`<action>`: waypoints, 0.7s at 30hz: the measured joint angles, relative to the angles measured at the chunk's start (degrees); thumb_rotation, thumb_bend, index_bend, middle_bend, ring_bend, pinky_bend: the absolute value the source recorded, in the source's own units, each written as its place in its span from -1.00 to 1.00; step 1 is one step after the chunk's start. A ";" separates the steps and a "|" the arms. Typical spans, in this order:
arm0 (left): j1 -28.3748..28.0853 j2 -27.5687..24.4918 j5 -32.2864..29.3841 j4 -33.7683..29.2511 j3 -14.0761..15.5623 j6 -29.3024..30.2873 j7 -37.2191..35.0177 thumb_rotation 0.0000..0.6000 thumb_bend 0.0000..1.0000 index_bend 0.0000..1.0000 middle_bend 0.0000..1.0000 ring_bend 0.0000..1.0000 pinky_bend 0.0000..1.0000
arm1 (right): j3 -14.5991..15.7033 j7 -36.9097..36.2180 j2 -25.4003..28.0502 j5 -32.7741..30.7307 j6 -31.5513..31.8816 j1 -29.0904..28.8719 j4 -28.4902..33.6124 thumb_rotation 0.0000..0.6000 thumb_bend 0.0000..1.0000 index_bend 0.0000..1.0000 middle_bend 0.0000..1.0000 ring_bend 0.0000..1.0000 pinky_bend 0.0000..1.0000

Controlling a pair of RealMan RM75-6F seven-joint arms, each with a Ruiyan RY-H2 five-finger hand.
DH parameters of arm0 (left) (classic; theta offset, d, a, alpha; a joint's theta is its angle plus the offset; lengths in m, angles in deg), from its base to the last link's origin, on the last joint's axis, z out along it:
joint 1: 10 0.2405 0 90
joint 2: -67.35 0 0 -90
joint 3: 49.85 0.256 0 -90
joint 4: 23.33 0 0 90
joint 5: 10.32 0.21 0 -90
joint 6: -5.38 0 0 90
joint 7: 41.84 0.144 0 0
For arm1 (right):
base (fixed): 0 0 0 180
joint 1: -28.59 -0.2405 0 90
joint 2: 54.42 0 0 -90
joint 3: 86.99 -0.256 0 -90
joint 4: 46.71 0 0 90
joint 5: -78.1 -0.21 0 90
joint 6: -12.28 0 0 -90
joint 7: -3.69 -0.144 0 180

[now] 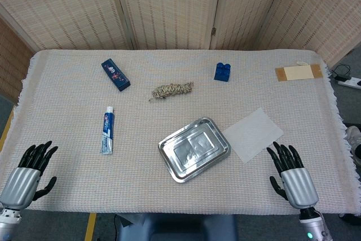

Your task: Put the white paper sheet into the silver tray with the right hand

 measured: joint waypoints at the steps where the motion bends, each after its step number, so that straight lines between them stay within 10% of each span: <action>1: 0.02 0.02 -0.09 0.03 -0.05 0.03 0.04 1.00 -0.12 -1.00 -1.00 -1.00 -1.00 | -0.02 0.10 0.06 -0.03 0.02 0.01 0.02 1.00 -0.10 -1.00 -1.00 -1.00 -1.00; 21: -0.03 -0.47 3.03 -1.05 0.98 1.40 -1.65 1.00 -0.12 -1.00 -1.00 -1.00 -1.00 | -1.72 2.01 -0.35 -1.27 -1.34 -1.02 -2.29 1.00 -0.10 -0.75 -1.00 -1.00 -1.00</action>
